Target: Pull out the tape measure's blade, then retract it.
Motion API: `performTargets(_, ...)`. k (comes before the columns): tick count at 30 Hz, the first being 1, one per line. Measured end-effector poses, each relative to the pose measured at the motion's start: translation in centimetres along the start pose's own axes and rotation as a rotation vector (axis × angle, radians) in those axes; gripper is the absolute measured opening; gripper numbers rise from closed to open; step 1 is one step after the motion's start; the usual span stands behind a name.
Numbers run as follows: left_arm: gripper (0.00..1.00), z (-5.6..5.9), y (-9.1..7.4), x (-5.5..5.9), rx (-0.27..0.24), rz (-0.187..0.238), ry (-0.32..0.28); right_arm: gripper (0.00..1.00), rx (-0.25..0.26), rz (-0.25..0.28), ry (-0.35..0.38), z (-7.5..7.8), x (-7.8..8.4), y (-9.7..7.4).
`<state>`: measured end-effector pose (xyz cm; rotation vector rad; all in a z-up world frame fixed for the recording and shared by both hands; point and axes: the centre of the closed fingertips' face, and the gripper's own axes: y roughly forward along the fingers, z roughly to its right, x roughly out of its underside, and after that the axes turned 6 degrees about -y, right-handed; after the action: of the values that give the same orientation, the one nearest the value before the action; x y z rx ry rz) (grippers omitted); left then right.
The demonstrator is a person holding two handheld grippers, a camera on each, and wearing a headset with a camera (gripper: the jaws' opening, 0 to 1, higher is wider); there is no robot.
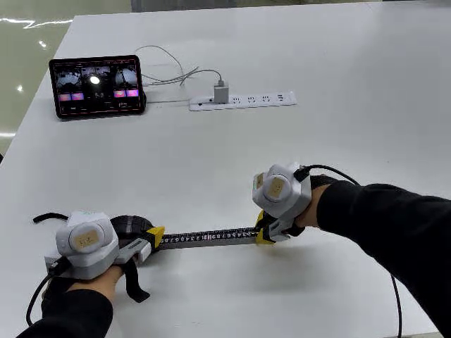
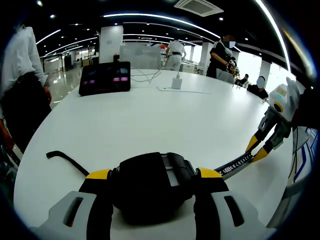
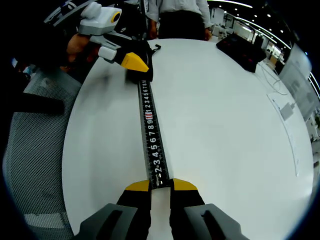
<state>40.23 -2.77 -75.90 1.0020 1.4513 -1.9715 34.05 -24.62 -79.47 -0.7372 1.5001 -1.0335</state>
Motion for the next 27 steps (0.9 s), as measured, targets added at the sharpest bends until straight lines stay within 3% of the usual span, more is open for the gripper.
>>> performTargets(27, 0.61, -0.05, 0.03, 0.01, 0.0, 0.0, -0.001, 0.09, 0.006, 0.013, 0.001, 0.11, -0.72, 0.5)
